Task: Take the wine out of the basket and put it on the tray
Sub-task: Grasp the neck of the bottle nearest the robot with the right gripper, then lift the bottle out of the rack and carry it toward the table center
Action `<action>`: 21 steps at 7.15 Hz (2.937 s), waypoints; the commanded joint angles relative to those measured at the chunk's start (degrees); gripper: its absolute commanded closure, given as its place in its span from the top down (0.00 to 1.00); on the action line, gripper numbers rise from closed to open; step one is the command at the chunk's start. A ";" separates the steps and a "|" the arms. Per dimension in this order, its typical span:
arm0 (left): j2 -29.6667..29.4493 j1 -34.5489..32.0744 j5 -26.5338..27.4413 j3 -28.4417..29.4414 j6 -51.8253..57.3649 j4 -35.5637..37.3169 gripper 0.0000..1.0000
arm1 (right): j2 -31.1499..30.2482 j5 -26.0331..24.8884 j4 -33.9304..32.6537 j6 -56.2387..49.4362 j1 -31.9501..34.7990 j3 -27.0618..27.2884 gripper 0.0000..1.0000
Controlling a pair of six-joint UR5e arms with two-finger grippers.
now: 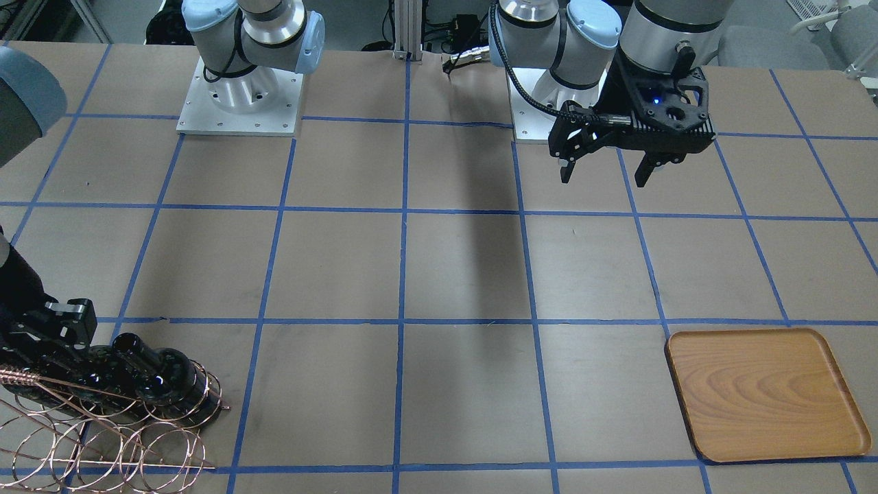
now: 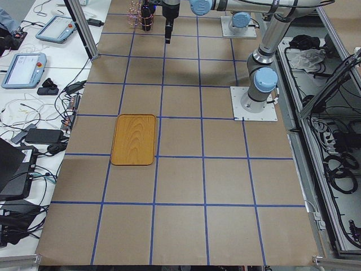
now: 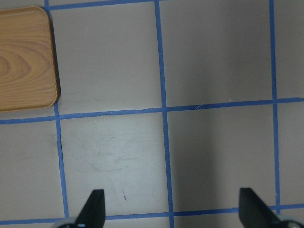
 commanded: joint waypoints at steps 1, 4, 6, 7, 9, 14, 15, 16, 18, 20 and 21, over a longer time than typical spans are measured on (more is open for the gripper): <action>0.03 0.00 0.00 0.00 0.03 0.00 1.00 | -0.08 0.46 0.12 0.02 0.00 -0.04 0.45; 0.03 0.00 0.00 0.00 0.12 0.00 1.00 | -0.25 1.61 0.82 0.02 0.09 -0.13 0.00; 0.03 0.00 0.00 0.00 0.12 0.00 1.00 | -0.87 1.61 4.23 -0.07 0.09 -1.96 0.00; 0.03 0.00 0.09 0.00 0.21 0.00 1.00 | -1.31 1.61 7.12 -0.07 0.17 -4.67 0.00; 0.03 0.08 0.00 0.00 0.21 0.00 1.00 | -5.68 1.61 12.67 -0.33 0.35 -6.37 0.00; 0.29 0.00 0.17 0.00 0.38 0.00 1.00 | -19.14 1.79 28.67 -0.08 2.53 -6.45 0.00; 0.38 0.08 0.26 0.08 0.38 0.26 1.00 | -18.80 2.05 28.60 5.93 5.68 -6.45 0.00; 0.73 0.35 0.35 0.08 0.47 0.18 1.00 | -17.58 1.96 28.07 11.13 9.80 -6.45 0.00; 1.08 0.44 0.79 0.00 3.87 -0.18 1.00 | -14.69 2.05 27.28 22.81 17.80 -6.45 0.00; 1.52 0.52 0.88 0.00 6.44 -0.18 1.00 | -9.25 2.05 21.68 33.97 26.77 -6.45 0.00; 1.70 1.74 0.97 0.00 6.45 -0.87 1.00 | -7.22 2.05 21.22 37.08 29.94 -6.45 0.00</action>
